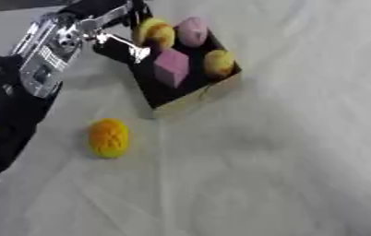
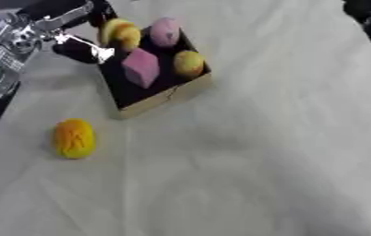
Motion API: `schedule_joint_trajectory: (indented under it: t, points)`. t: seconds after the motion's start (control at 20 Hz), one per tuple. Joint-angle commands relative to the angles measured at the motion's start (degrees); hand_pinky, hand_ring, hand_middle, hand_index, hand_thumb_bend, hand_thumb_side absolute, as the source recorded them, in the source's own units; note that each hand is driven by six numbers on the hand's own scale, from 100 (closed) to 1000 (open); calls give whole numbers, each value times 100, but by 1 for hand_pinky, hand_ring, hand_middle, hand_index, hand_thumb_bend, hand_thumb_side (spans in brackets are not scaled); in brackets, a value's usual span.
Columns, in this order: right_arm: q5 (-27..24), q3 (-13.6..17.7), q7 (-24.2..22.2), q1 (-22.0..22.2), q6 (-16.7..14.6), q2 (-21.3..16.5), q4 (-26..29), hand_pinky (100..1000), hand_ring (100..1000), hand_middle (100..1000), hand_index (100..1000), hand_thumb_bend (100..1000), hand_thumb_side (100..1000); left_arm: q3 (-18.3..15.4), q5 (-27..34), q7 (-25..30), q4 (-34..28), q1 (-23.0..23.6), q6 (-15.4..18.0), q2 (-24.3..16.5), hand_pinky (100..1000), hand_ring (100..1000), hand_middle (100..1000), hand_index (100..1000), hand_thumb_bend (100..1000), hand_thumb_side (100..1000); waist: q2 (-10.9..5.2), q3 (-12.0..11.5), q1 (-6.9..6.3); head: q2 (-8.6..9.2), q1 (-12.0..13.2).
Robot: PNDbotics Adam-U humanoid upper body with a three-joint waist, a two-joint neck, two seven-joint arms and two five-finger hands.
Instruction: Pick up objects on the table and place them in the box.
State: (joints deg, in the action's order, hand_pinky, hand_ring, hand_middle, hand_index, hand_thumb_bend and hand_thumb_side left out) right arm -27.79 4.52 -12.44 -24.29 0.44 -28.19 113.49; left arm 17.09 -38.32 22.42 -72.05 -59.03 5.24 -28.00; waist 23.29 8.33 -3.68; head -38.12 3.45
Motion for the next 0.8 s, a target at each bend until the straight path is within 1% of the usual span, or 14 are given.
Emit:
schedule_joint_trajectory:
  t: [0.05, 0.1, 0.15, 0.2, 0.25, 0.3, 0.35, 0.4, 0.55, 0.65, 0.8]
  points:
    - [25, 50, 5, -26, 0, -120, 110, 1000, 904, 583, 789, 100, 528, -10, -54, 36, -53, -105, -36, -83, 801, 763, 745, 882, 100, 221, -52, 2, -40, 41, 27]
    - [27, 51, 5, -20, 3, -119, 110, 1000, 904, 583, 789, 100, 528, -4, -91, 62, -75, -101, -47, -98, 842, 804, 792, 920, 100, 202, -55, -2, -38, 36, 27]
    - [29, 52, 5, -14, 6, -116, 110, 1000, 904, 583, 789, 100, 528, 4, -141, 107, -95, -94, -59, -113, 871, 828, 816, 938, 100, 189, -59, -7, -36, 30, 27]
    - [29, 53, 6, -8, 8, -114, 110, 1000, 903, 583, 789, 100, 528, 10, -195, 162, -120, -86, -69, -130, 902, 852, 834, 950, 204, 169, -66, -11, -33, 22, 26]
    - [28, 54, 7, -1, 10, -111, 110, 1000, 903, 583, 789, 100, 528, 13, -256, 219, -160, -77, -75, -153, 905, 856, 836, 952, 232, 164, -74, -15, -28, 13, 22]
    - [28, 55, 8, 6, 11, -109, 110, 1000, 903, 583, 789, 100, 529, 15, -312, 268, -209, -67, -75, -175, 919, 867, 843, 961, 305, 151, -82, -20, -22, 0, 15]
    - [26, 57, 10, 13, 12, -106, 110, 1000, 903, 583, 789, 100, 529, 18, -363, 317, -268, -55, -64, -200, 920, 869, 844, 962, 314, 150, -91, -26, -16, -17, 6]
    - [24, 58, 13, 20, 13, -103, 110, 1000, 903, 583, 789, 100, 529, 23, -399, 374, -326, -42, -44, -223, 922, 870, 844, 963, 349, 149, -103, -33, -8, -42, -10]
    - [10, 60, 22, 40, 10, -98, 110, 1000, 903, 583, 789, 100, 530, 50, -351, 711, -491, 1, 122, -291, 930, 874, 844, 966, 396, 139, -149, -54, 24, -133, -71]
    - [-1, 59, 28, 52, 6, -95, 110, 1000, 902, 583, 789, 100, 531, 39, -261, 927, -592, 22, 212, -344, 931, 876, 843, 966, 408, 136, -178, -70, 46, -174, -108]
    - [-20, 53, 32, 62, 5, -83, 110, 1000, 902, 583, 788, 100, 530, -5, -172, 1082, -703, 37, 226, -397, 925, 873, 840, 963, 362, 141, -221, -86, 79, -200, -135]
